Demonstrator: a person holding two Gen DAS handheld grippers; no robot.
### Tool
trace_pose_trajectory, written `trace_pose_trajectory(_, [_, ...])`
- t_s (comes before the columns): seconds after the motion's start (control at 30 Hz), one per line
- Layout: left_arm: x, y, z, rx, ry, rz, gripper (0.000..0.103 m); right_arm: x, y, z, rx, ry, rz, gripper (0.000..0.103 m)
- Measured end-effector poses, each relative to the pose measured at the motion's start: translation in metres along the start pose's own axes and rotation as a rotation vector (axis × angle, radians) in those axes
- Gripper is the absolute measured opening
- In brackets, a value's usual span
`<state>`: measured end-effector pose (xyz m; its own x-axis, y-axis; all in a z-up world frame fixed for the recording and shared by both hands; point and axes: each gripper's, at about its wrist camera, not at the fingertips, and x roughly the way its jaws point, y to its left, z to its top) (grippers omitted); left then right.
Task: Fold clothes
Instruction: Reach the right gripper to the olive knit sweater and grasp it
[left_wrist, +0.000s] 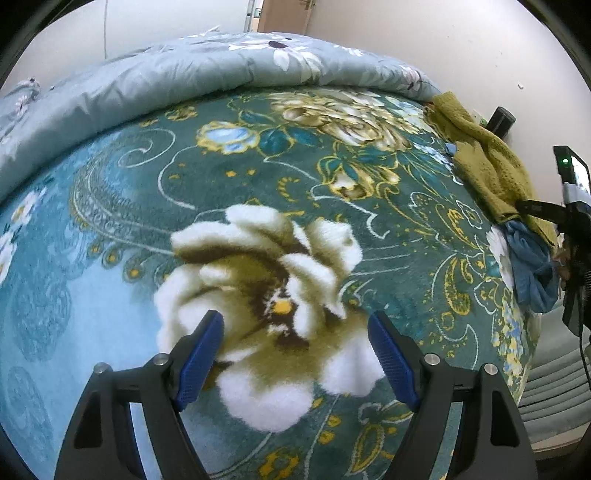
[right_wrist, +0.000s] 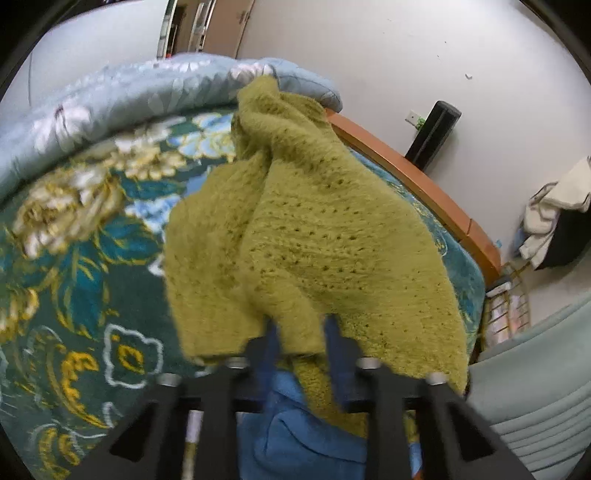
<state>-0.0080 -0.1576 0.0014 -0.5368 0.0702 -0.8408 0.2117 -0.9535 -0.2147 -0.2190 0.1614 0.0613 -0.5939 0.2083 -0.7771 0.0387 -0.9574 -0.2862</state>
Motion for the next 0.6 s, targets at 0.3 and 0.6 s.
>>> trace_pose_trajectory(0.3, [-0.027, 0.035, -0.003, -0.096, -0.034, -0.013, 0.081, -0.062, 0.001, 0.008, 0.046, -0.090, 0.288, 0.014])
trace_pose_trajectory(0.6, [-0.096, 0.098, -0.034, -0.230, -0.089, 0.010, 0.081, -0.169, 0.082, -0.002, -0.064, -0.135, 0.582, 0.014])
